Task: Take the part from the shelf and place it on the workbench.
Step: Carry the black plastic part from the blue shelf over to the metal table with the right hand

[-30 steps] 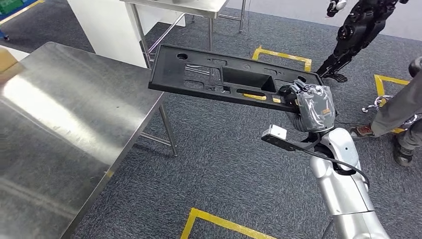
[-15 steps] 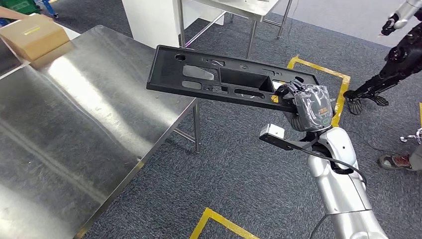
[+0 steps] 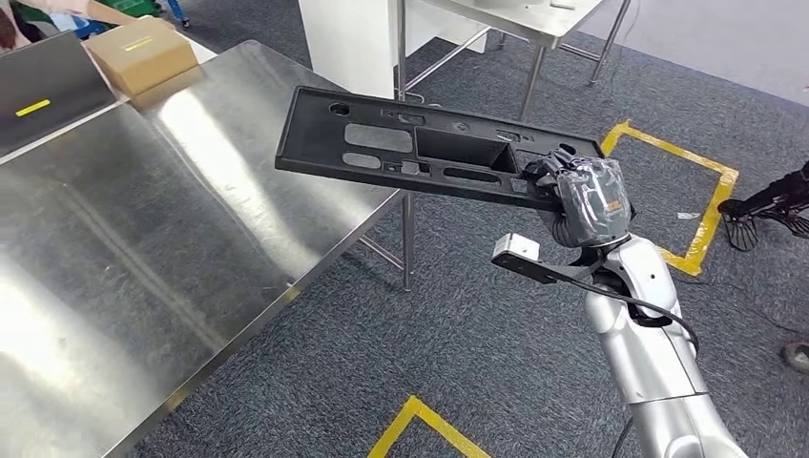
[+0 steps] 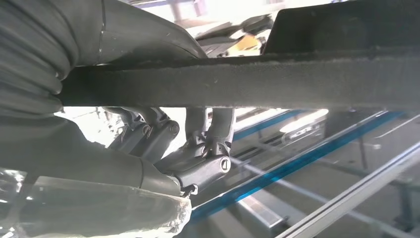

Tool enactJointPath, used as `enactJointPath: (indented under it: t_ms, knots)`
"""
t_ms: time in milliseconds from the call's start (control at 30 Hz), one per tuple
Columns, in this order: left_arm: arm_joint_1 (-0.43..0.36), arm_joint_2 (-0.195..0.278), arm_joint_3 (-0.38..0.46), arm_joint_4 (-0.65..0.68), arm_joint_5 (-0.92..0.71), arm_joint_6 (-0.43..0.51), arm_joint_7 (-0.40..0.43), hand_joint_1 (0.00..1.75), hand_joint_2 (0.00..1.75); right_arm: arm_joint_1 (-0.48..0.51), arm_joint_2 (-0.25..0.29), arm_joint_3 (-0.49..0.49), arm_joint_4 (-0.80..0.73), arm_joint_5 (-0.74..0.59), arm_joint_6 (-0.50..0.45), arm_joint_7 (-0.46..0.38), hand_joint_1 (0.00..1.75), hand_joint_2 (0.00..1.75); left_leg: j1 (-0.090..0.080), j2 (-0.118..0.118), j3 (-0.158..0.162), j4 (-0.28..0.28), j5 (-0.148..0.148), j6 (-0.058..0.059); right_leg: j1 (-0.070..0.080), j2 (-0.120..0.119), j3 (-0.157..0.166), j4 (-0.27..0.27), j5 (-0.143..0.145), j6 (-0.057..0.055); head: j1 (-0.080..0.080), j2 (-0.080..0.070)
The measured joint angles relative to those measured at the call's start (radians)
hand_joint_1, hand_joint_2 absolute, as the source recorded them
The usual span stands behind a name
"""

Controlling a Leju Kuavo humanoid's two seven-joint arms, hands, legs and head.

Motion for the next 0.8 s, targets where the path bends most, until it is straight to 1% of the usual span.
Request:
enactJointPath:
  t_ms: [33,67,100,133,167,200,233,267,300,333,367,400,433,467,500,533,567,600,633,667,700,733,767,800]
  knots:
    - [0.000,0.000,0.000,0.000,0.000,0.000,0.000,0.00,1.75,-0.001,0.002,0.002,0.002,-0.001,0.001,0.000,1.73,1.75,0.001,0.020,0.040,-0.068,0.027,0.000,0.001,-0.010,0.000,0.001,-0.001,0.001,0.000,0.000]
    - [-0.002,0.000,0.000,0.000,-0.001,-0.001,0.000,0.00,1.75,-0.003,0.003,0.003,0.004,-0.001,0.002,0.000,1.73,1.75,-0.001,0.042,0.077,-0.133,0.047,0.002,0.006,-0.019,0.000,0.003,-0.003,0.004,-0.001,0.000]
    - [-0.003,0.000,0.000,0.000,-0.002,-0.001,0.000,0.00,1.75,-0.005,0.004,0.005,0.005,-0.002,0.003,0.000,1.73,1.75,-0.003,0.057,0.102,-0.180,0.058,0.008,0.010,-0.027,-0.001,0.004,-0.005,0.007,0.000,0.000]
    - [-0.004,0.000,0.000,0.000,-0.002,-0.001,0.000,0.00,1.75,-0.008,0.004,0.006,0.007,-0.002,0.003,0.000,1.73,1.75,-0.005,0.065,0.113,-0.203,0.060,0.014,0.016,-0.035,-0.001,0.005,-0.007,0.011,0.002,0.000]
    - [-0.005,0.000,0.000,0.000,-0.002,-0.001,0.000,0.00,1.75,-0.010,0.006,0.007,0.008,-0.003,0.004,0.000,1.73,1.75,-0.009,0.058,0.112,-0.208,0.059,0.021,0.020,-0.044,0.000,0.005,-0.008,0.015,0.003,0.000]
    - [-0.005,0.001,0.000,0.000,-0.003,-0.002,0.000,0.00,1.75,-0.012,0.007,0.009,0.009,-0.003,0.004,0.000,1.73,1.75,-0.010,0.046,0.110,-0.210,0.061,0.028,0.022,-0.054,0.001,0.004,-0.010,0.019,0.005,0.000]
    - [-0.005,0.000,0.000,0.000,-0.004,-0.002,0.000,0.00,1.75,-0.013,0.009,0.010,0.009,-0.003,0.004,0.000,1.73,1.75,-0.010,0.035,0.112,-0.214,0.065,0.035,0.021,-0.050,0.000,0.008,-0.014,0.025,0.005,0.000]
    - [-0.005,0.000,0.000,0.000,-0.004,-0.002,0.000,0.00,1.75,-0.014,0.010,0.010,0.010,-0.003,0.004,0.000,1.73,1.75,-0.009,0.024,0.113,-0.219,0.069,0.043,0.018,-0.033,-0.007,0.023,-0.025,0.029,0.005,0.000]
    - [-0.005,0.000,0.000,0.000,-0.005,-0.002,0.000,0.00,1.75,-0.015,0.010,0.011,0.011,-0.004,0.004,-0.001,1.73,1.75,-0.007,0.014,0.115,-0.224,0.074,0.051,0.015,-0.008,-0.023,0.057,-0.044,0.031,0.006,0.000]
    - [-0.007,-0.001,0.000,0.000,-0.006,-0.002,0.000,0.00,1.75,-0.015,0.009,0.011,0.013,-0.005,0.005,-0.002,1.73,1.75,-0.004,0.003,0.115,-0.227,0.077,0.056,0.009,0.023,-0.048,0.111,-0.070,0.031,0.007,0.000]
    - [-0.008,-0.001,0.000,0.000,-0.008,-0.002,0.000,0.00,1.75,-0.015,0.008,0.012,0.017,-0.008,0.008,-0.003,1.73,1.75,-0.003,-0.009,0.114,-0.227,0.079,0.059,0.007,0.044,-0.078,0.177,-0.098,0.030,0.007,0.000]
    - [-0.009,-0.002,0.000,0.000,-0.009,-0.002,0.000,0.00,1.75,-0.015,0.008,0.014,0.023,-0.011,0.012,-0.004,1.73,1.75,-0.003,-0.022,0.113,-0.227,0.080,0.060,0.005,0.053,-0.107,0.239,-0.119,0.031,0.007,0.000]
    - [-0.009,-0.002,0.001,0.000,-0.011,-0.002,0.000,0.00,1.75,-0.016,0.009,0.016,0.032,-0.015,0.018,-0.006,1.73,1.75,-0.002,-0.037,0.112,-0.227,0.081,0.060,0.003,0.057,-0.124,0.276,-0.128,0.035,0.007,0.000]
    - [-0.009,-0.003,0.001,0.000,-0.012,-0.003,0.001,0.00,1.75,-0.017,0.011,0.018,0.042,-0.017,0.022,-0.007,1.73,1.75,-0.001,-0.051,0.112,-0.226,0.082,0.059,0.000,0.059,-0.124,0.278,-0.121,0.042,0.006,0.000]
    - [-0.009,-0.003,0.001,0.000,-0.013,-0.003,0.001,0.00,1.75,-0.020,0.014,0.022,0.052,-0.020,0.025,-0.009,1.73,1.75,0.000,-0.065,0.111,-0.226,0.084,0.057,-0.004,0.061,-0.105,0.240,-0.100,0.051,0.006,0.000]
    - [-0.009,-0.004,0.001,0.000,-0.015,-0.004,0.002,0.00,1.75,-0.025,0.017,0.025,0.062,-0.022,0.026,-0.012,1.73,1.75,0.002,-0.078,0.111,-0.225,0.085,0.054,-0.010,0.067,-0.072,0.174,-0.070,0.060,0.007,0.000]
    - [-0.009,-0.004,0.002,0.000,-0.017,-0.004,0.002,0.00,1.75,-0.033,0.022,0.029,0.074,-0.024,0.026,-0.015,1.73,1.75,0.003,-0.089,0.110,-0.225,0.087,0.049,-0.016,0.085,-0.039,0.105,-0.047,0.068,0.007,0.000]
    - [-0.010,-0.004,0.002,0.000,-0.019,-0.004,0.003,0.00,1.75,-0.044,0.028,0.033,0.086,-0.026,0.025,-0.018,1.73,1.75,0.003,-0.100,0.106,-0.224,0.090,0.042,-0.018,0.099,-0.013,0.050,-0.029,0.069,0.007,0.000]
    - [-0.011,-0.003,0.002,0.000,-0.022,-0.004,0.003,0.00,1.75,-0.055,0.034,0.038,0.102,-0.027,0.024,-0.021,1.73,1.75,0.002,-0.109,0.102,-0.224,0.094,0.035,-0.018,0.109,0.000,0.020,-0.021,0.067,0.006,0.000]
    - [-0.011,-0.003,0.003,0.000,-0.025,-0.005,0.004,0.00,1.75,-0.066,0.043,0.042,0.119,-0.028,0.023,-0.022,1.73,1.75,0.002,-0.117,0.097,-0.227,0.099,0.026,-0.015,0.113,0.003,0.011,-0.019,0.060,0.005,0.000]
    - [-0.011,-0.003,0.003,0.000,-0.029,-0.006,0.006,0.00,1.75,-0.075,0.052,0.046,0.139,-0.027,0.023,-0.022,1.73,1.75,0.002,-0.125,0.093,-0.230,0.104,0.019,-0.011,0.103,0.001,0.010,-0.014,0.052,0.004,0.000]
    - [-0.010,-0.003,0.003,0.000,-0.033,-0.007,0.008,0.00,1.75,-0.085,0.062,0.050,0.159,-0.026,0.022,-0.022,1.73,1.75,0.004,-0.123,0.090,-0.231,0.106,0.013,-0.013,0.094,0.000,0.009,-0.010,0.045,0.002,0.000]
    - [-0.009,-0.003,0.003,0.000,-0.038,-0.009,0.010,0.00,1.75,-0.095,0.074,0.055,0.180,-0.024,0.021,-0.022,1.73,1.75,0.004,-0.107,0.085,-0.223,0.099,0.009,-0.015,0.085,-0.001,0.008,-0.006,0.037,0.002,0.000]
    - [-0.010,-0.002,0.003,0.000,-0.043,-0.010,0.012,0.00,1.75,-0.107,0.085,0.059,0.200,-0.022,0.020,-0.022,1.73,1.75,0.003,-0.082,0.073,-0.198,0.082,0.006,-0.016,0.077,-0.001,0.007,-0.003,0.027,-0.001,0.000]
